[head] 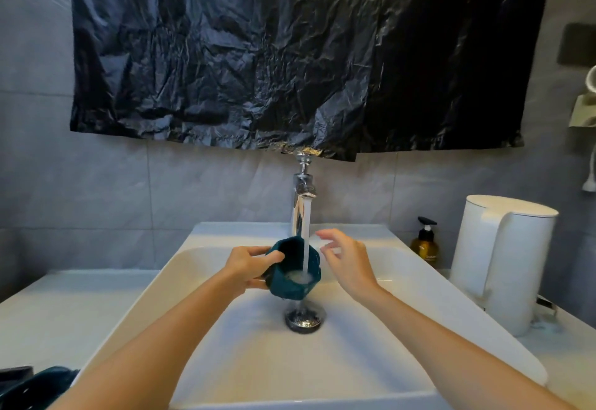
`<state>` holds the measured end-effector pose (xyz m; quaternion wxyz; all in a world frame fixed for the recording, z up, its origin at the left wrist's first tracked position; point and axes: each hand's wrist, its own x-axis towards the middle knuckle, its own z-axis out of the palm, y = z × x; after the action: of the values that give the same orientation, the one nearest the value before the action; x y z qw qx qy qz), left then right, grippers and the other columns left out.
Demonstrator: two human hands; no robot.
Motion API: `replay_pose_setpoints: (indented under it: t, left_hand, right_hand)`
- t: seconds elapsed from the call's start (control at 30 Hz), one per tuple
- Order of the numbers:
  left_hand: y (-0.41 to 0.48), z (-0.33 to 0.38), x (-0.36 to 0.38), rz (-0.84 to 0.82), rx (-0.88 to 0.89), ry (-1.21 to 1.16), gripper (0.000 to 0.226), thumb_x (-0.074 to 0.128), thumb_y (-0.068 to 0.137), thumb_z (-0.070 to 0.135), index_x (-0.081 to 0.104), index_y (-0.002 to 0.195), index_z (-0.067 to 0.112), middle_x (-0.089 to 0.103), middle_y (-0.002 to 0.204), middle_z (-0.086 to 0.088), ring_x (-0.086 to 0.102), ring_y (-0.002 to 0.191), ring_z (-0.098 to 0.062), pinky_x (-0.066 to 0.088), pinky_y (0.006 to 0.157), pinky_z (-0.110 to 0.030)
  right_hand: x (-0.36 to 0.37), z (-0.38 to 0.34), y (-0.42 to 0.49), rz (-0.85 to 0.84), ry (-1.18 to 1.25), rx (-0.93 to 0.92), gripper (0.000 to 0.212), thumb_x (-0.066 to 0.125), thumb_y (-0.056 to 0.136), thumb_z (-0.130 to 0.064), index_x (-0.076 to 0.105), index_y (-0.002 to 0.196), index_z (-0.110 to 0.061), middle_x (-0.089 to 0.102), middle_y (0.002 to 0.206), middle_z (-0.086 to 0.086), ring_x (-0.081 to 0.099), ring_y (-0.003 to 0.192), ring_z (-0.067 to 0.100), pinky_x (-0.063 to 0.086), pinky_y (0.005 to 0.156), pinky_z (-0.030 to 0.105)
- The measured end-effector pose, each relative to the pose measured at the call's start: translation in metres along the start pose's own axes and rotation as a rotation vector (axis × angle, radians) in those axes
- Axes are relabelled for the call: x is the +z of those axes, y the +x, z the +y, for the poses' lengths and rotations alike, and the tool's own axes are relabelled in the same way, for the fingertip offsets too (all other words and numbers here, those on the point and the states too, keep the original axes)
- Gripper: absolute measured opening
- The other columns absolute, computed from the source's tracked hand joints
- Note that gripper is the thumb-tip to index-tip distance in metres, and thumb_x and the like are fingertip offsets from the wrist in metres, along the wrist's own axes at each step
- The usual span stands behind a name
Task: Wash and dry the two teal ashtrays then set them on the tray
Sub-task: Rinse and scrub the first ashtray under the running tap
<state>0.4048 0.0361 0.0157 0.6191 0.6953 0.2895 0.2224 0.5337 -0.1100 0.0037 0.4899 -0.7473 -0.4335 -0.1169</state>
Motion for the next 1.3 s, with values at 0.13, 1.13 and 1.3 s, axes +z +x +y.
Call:
replay_pose_setpoints:
  t: [0.13,1.13,1.3]
  left_hand:
    - [0.003,0.0,-0.003,0.077,-0.012,-0.05,0.043,0.073,0.082,0.015,0.061,0.123,0.01,0.063,0.118,-0.016,0.062,0.101,-0.033,0.057,0.08,-0.046]
    - [-0.003,0.01,0.007,-0.081,0.007,-0.076,0.029,0.068,0.087,0.02,0.068,0.113,0.009,0.07,0.099,-0.012,0.069,0.084,-0.024,0.06,0.073,-0.04]
    - [-0.001,0.009,0.008,-0.09,0.023,-0.049,0.026,0.066,0.088,0.021,0.068,0.112,0.01,0.069,0.093,-0.009,0.068,0.079,-0.02,0.061,0.067,-0.035]
  right_hand:
    - [0.002,-0.014,-0.006,-0.233,-0.295,-0.171,0.039,0.047,0.087,0.001,0.068,0.114,-0.017,0.065,0.115,0.0,0.057,0.105,0.014,0.045,0.088,0.019]
    - [0.0,-0.032,-0.013,-0.405,-0.992,-0.521,0.086,0.054,0.084,-0.054,0.018,0.15,-0.012,0.053,0.137,0.0,0.045,0.132,0.019,-0.027,0.109,0.045]
    - [0.01,-0.037,-0.012,-0.45,-0.82,-0.465,0.071,0.059,0.084,-0.039,0.028,0.146,-0.023,0.046,0.144,-0.003,0.032,0.14,0.02,-0.019,0.112,0.053]
